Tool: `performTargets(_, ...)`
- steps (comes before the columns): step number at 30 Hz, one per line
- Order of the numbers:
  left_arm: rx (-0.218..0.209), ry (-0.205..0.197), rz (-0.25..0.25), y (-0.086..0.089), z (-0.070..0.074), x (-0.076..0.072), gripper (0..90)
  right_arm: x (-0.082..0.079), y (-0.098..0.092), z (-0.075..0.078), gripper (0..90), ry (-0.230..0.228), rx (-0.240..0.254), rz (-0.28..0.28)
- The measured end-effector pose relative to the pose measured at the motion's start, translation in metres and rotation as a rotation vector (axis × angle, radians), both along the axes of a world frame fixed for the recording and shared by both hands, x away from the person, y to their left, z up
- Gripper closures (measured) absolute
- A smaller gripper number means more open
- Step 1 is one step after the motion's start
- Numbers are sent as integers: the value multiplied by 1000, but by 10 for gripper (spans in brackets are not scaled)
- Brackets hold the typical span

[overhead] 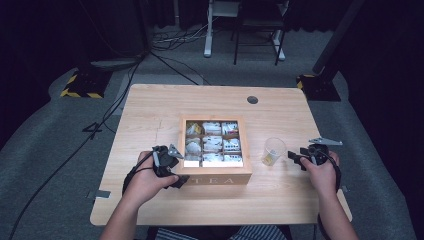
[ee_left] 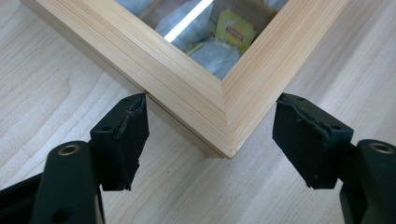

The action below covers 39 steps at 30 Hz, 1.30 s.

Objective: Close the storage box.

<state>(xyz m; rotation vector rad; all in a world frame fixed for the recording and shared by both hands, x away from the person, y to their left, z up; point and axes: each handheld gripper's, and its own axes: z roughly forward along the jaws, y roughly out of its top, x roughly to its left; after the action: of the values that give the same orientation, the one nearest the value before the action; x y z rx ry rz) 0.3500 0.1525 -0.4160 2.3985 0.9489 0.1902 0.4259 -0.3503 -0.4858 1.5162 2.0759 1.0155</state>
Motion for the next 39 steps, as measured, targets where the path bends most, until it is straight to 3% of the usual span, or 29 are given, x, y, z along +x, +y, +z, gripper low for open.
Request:
performTargets(5, -52, -60, 36, 12, 12, -1, 275, 0, 0, 0, 368, 1, -1, -3)
performTargets(10, -146, -172, 116, 31, 25, 0, 250, 0, 1, -1, 368, 3, -2, -1)
performTargets(15, -123, -283, 211, 49, 27, 4, 245, 1, 1, -3, 347, -32, 0, 16)
performTargets(19, -124, -338, 286, 61, 27, 8, 236, 3, 0, -8, 325, -43, -18, 40)
performTargets(29, -156, -320, 388, 94, 3, 29, 223, 3, -5, -17, 304, -53, -52, 36)
performTargets(33, -159, -323, 423, 102, -8, 36, 219, 3, -4, -17, 254, -55, -101, 45)
performTargets(39, -169, -300, 468, 113, -32, 47, 219, 5, -3, -18, 230, -52, -105, 35)
